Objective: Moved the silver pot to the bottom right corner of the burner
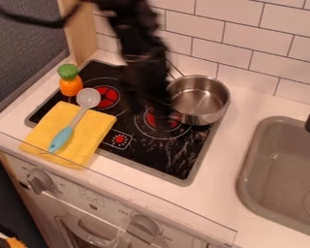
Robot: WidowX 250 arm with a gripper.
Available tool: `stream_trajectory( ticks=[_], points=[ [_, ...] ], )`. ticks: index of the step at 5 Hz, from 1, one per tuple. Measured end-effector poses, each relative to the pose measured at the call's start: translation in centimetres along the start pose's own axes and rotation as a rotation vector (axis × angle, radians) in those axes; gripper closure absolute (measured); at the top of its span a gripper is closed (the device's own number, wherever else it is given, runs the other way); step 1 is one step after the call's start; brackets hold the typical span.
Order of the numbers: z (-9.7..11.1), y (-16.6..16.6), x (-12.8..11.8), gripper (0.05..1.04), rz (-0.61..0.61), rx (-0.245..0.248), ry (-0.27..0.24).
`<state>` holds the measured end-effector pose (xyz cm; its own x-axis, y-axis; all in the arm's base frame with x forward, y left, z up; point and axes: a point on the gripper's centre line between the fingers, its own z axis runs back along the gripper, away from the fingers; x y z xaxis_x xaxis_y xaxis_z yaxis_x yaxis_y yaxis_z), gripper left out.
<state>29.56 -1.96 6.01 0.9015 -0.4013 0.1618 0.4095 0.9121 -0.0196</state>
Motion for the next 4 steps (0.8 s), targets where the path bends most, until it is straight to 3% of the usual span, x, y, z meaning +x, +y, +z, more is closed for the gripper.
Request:
stream_trajectory(
  ticks=[1,2,3,4],
  points=[
    [-1.2,-2.7,4.0,0.083,-0.037,-0.007,0.001],
    [-2.5,-2.9,6.8,0.083,-0.024,0.02,0.007],
    [-4.0,-3.0,8.2,0.083,-0.019,0.036,0.028],
    [-4.1,-2.7,8.7,0.143,-0.01,0.051,0.03]
  ],
)
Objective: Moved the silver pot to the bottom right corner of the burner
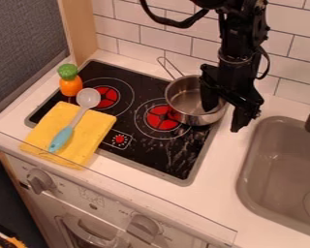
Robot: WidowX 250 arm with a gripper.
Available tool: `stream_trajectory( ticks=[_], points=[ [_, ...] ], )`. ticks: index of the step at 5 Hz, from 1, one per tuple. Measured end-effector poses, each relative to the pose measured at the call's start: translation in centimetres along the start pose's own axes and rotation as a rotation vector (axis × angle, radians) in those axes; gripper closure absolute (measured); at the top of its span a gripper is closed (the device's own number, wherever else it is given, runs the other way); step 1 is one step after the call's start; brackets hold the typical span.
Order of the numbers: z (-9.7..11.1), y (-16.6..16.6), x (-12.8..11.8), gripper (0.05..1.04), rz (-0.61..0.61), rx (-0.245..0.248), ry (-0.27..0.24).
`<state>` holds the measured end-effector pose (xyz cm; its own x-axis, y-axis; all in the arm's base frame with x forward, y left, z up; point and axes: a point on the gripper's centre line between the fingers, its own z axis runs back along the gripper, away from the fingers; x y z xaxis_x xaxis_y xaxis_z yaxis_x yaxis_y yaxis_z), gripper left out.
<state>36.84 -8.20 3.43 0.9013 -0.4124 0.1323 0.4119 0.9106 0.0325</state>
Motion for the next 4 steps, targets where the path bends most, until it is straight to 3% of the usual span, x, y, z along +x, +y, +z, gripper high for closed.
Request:
stream_trajectory(
  ticks=[2,3,4],
  points=[
    [-1.3,-0.25,-0.17,0.712,-0.001,-0.015,0.025],
    [-1.38,-0.34,-0.12,0.924,0.0,-0.024,0.023],
    [-1.38,-0.3,-0.07,0.996,0.01,-0.032,0.018]
  ],
)
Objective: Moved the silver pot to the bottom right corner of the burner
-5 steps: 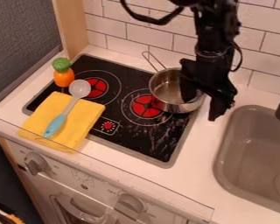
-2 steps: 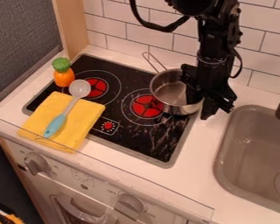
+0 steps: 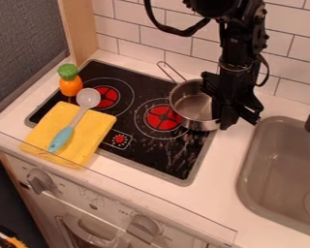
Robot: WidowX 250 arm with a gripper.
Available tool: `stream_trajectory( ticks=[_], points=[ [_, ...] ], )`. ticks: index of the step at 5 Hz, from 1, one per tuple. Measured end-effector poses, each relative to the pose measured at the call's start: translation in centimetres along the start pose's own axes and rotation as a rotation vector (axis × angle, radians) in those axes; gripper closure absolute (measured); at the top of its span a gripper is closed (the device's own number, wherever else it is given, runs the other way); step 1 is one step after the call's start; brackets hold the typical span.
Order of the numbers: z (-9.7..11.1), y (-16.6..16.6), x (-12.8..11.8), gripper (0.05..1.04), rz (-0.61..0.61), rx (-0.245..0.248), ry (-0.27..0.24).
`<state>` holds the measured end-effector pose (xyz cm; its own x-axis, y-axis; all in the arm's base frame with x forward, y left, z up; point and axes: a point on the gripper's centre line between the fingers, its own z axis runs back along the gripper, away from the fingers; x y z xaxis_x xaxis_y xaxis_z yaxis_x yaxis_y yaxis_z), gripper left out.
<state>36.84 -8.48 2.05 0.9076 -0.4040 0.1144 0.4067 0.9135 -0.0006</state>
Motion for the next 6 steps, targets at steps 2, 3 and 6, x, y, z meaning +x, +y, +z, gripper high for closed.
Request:
stream_trajectory(
  ticks=[2,3,6],
  points=[
    [2.6,-0.3,-1.6,1.0,0.013,-0.006,-0.046],
    [4.6,-1.2,-4.0,1.008,0.017,0.004,-0.063],
    [2.2,-4.1,-9.8,1.011,-0.053,0.046,0.039]
  ],
)
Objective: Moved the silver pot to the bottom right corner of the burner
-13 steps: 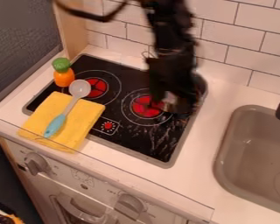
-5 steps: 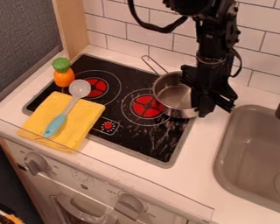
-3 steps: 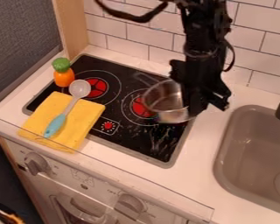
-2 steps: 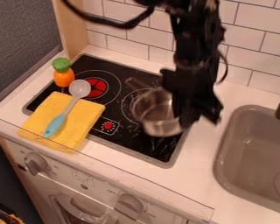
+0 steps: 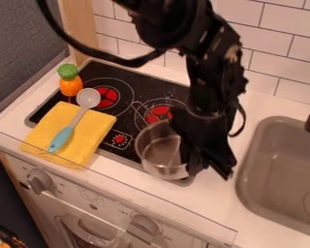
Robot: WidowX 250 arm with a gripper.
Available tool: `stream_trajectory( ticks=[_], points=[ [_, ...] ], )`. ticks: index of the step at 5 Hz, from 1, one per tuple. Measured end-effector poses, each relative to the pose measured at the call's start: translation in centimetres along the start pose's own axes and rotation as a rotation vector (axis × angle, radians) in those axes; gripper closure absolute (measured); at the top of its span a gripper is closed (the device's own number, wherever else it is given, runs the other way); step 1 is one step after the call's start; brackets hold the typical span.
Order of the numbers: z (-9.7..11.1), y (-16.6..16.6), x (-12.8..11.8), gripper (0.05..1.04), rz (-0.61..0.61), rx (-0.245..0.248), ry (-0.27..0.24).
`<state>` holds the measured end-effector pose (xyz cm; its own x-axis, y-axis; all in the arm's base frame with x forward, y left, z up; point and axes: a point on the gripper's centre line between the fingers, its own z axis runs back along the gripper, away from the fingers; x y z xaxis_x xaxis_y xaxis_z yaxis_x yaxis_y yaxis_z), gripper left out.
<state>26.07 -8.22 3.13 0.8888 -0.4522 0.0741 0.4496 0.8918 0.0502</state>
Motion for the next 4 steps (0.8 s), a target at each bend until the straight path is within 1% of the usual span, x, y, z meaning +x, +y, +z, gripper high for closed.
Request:
stream_trajectory(
  ticks=[1,2,3,4],
  points=[
    [-0.4,-0.6,-0.7,1.011,-0.002,0.011,0.023],
    [-0.5,-0.8,-0.8,0.982,0.003,0.0,0.023],
    [-0.5,-1.5,-0.7,0.797,0.009,-0.054,0.014],
    [-0.4,-0.5,-0.8,0.515,0.072,-0.09,0.008]
  ],
)
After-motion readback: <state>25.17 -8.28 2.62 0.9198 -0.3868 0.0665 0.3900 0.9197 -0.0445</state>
